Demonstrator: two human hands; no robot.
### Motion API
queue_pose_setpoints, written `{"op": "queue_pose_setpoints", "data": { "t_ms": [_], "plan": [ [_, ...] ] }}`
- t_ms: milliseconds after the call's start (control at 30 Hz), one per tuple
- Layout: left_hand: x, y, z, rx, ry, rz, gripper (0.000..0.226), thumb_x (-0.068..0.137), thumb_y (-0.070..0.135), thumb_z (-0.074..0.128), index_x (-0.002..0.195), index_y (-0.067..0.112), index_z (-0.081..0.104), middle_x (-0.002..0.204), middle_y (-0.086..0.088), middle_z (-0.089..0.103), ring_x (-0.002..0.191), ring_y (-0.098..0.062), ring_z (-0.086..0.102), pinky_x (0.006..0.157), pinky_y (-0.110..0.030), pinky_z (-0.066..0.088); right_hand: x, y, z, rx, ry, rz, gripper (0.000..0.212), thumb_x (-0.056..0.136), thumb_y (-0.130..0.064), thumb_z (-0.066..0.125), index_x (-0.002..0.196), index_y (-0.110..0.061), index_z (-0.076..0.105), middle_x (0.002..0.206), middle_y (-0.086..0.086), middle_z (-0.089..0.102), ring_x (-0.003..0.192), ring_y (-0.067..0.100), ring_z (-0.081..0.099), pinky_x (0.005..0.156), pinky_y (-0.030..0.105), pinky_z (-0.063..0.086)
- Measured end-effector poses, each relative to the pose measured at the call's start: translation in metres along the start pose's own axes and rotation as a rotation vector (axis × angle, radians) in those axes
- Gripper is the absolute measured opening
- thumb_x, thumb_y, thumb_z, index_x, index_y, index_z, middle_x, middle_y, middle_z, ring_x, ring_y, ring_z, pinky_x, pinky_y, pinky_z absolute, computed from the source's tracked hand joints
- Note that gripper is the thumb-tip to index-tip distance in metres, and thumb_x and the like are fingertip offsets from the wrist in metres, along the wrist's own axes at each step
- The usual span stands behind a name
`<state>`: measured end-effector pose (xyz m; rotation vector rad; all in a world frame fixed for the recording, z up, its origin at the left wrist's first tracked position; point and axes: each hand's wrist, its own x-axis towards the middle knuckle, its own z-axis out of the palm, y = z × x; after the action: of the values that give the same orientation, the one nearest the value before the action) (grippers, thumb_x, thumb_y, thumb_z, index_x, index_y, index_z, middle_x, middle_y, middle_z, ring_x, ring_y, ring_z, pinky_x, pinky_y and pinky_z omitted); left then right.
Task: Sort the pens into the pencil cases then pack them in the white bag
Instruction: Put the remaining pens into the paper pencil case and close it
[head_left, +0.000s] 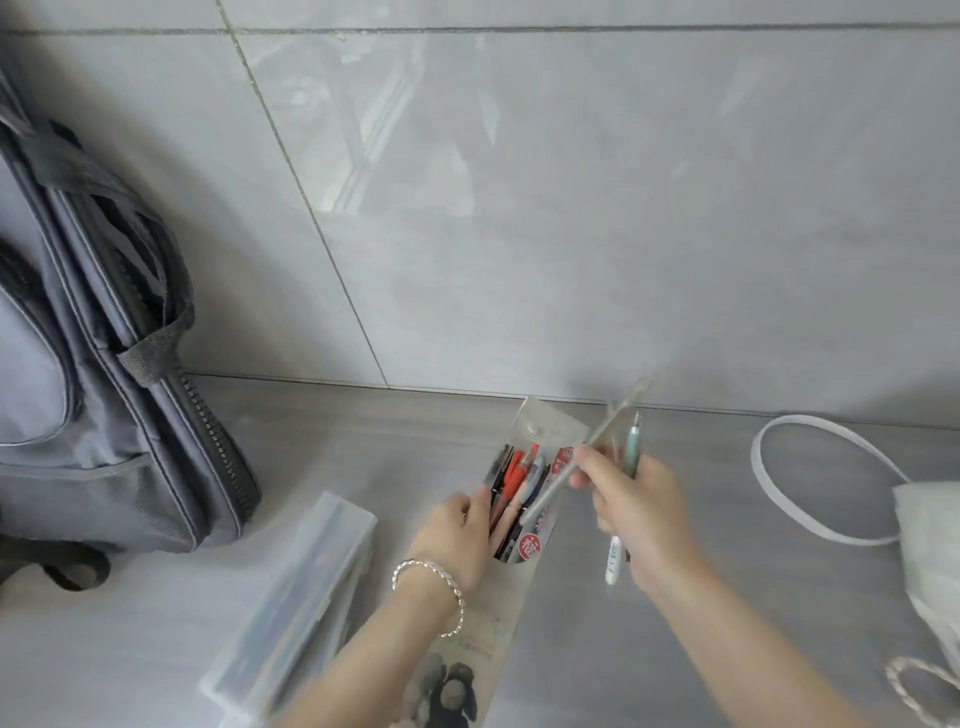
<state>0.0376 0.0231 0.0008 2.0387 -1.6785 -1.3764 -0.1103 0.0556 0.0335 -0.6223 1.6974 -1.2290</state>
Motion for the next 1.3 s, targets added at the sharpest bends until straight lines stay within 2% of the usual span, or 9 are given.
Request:
{"op": "queue_pose_setpoints", "data": {
  "t_ms": [267, 400, 533, 633, 767, 867, 1000, 1167, 1300],
  "plan": [
    [-0.021, 0.018, 0.021, -0.087, 0.037, 0.071, 0.044, 0.097, 0.039, 0.033, 0.062, 0.014, 0.039, 0.06, 0.003, 0.044, 0.056, -0.013, 0.039, 0.053, -0.026, 0.032, -0.034, 0.036, 0.011, -0.277, -0.123, 0.018, 0.02, 0.079, -0.019, 0.063, 0.063, -0.006, 0.062, 0.061, 0.009, 0.067, 0.058, 0.02, 0.06, 0.057, 0.025, 0.044],
    [-0.026, 0.013, 0.028, -0.142, 0.009, 0.049, 0.043, 0.096, 0.041, 0.033, 0.064, 0.014, 0.043, 0.062, 0.002, 0.047, 0.058, -0.016, 0.041, 0.059, -0.03, 0.034, -0.039, 0.029, 0.0, -0.385, -0.169, -0.014, 0.038, 0.082, -0.025, 0.063, 0.05, -0.018, 0.044, 0.041, -0.007, 0.043, 0.041, 0.005, 0.039, 0.045, 0.016, 0.031],
    [-0.022, 0.01, 0.022, -0.023, 0.014, 0.058, 0.047, 0.096, 0.043, 0.033, 0.058, 0.016, 0.033, 0.058, 0.003, 0.038, 0.054, -0.014, 0.036, 0.052, -0.028, 0.028, -0.044, 0.024, -0.024, -0.469, -0.153, -0.054, 0.032, 0.093, -0.02, 0.045, 0.061, -0.014, 0.04, 0.052, -0.002, 0.034, 0.048, 0.017, 0.032, 0.049, 0.028, 0.026],
    [-0.022, 0.006, 0.014, 0.024, -0.037, 0.032, 0.048, 0.092, 0.051, 0.037, 0.059, 0.016, 0.035, 0.059, 0.003, 0.04, 0.054, -0.014, 0.038, 0.052, -0.027, 0.029, -0.046, 0.02, -0.048, -0.68, -0.182, -0.204, 0.019, 0.092, -0.014, 0.047, 0.077, -0.008, 0.056, 0.071, 0.003, 0.044, 0.063, 0.021, 0.046, 0.057, 0.026, 0.034],
    [-0.029, -0.006, 0.013, 0.094, -0.13, 0.054, 0.045, 0.083, 0.054, 0.054, 0.066, 0.014, 0.043, 0.063, 0.002, 0.048, 0.058, -0.015, 0.044, 0.054, -0.025, 0.033, -0.04, 0.007, -0.075, -0.832, -0.275, -0.436, 0.017, 0.088, -0.013, 0.058, 0.099, -0.015, 0.071, 0.084, -0.003, 0.056, 0.064, 0.002, 0.047, 0.061, 0.008, 0.035],
    [-0.034, -0.013, 0.016, 0.121, -0.204, 0.105, 0.038, 0.086, 0.048, 0.054, 0.071, 0.013, 0.048, 0.063, 0.003, 0.048, 0.058, -0.014, 0.043, 0.057, -0.025, 0.034, -0.032, -0.004, -0.081, -0.979, -0.377, -0.64, 0.016, 0.081, -0.008, 0.067, 0.091, -0.017, 0.074, 0.086, -0.001, 0.066, 0.076, 0.014, 0.058, 0.061, 0.014, 0.033],
    [-0.044, -0.012, 0.018, 0.132, -0.217, 0.132, 0.031, 0.096, 0.035, 0.036, 0.077, 0.013, 0.047, 0.07, 0.0, 0.043, 0.065, -0.016, 0.038, 0.062, -0.027, 0.031, -0.023, -0.005, -0.068, -1.161, -0.553, -0.939, 0.026, 0.059, -0.002, 0.063, 0.077, -0.016, 0.075, 0.071, -0.004, 0.068, 0.064, 0.019, 0.062, 0.06, 0.023, 0.045],
    [-0.054, -0.01, 0.013, -0.047, -0.244, 0.034, 0.018, 0.079, 0.033, 0.029, 0.07, 0.017, 0.03, 0.063, 0.0, 0.023, 0.061, -0.016, 0.021, 0.057, -0.03, 0.019, -0.015, -0.012, -0.06, -1.226, -0.644, -1.036, 0.021, 0.06, -0.009, 0.064, 0.072, -0.022, 0.074, 0.068, -0.009, 0.066, 0.064, 0.017, 0.062, 0.063, 0.023, 0.025],
    [-0.054, -0.013, 0.012, 0.02, -0.244, 0.191, 0.046, 0.087, 0.049, 0.022, 0.066, 0.015, 0.045, 0.065, 0.001, 0.043, 0.065, -0.018, 0.036, 0.066, -0.034, 0.032, -0.017, -0.003, -0.053, -1.192, -0.72, -1.048, 0.021, 0.062, -0.012, 0.065, 0.076, -0.025, 0.074, 0.069, -0.008, 0.065, 0.066, 0.018, 0.061, 0.063, 0.025, 0.023]
  ]
}}
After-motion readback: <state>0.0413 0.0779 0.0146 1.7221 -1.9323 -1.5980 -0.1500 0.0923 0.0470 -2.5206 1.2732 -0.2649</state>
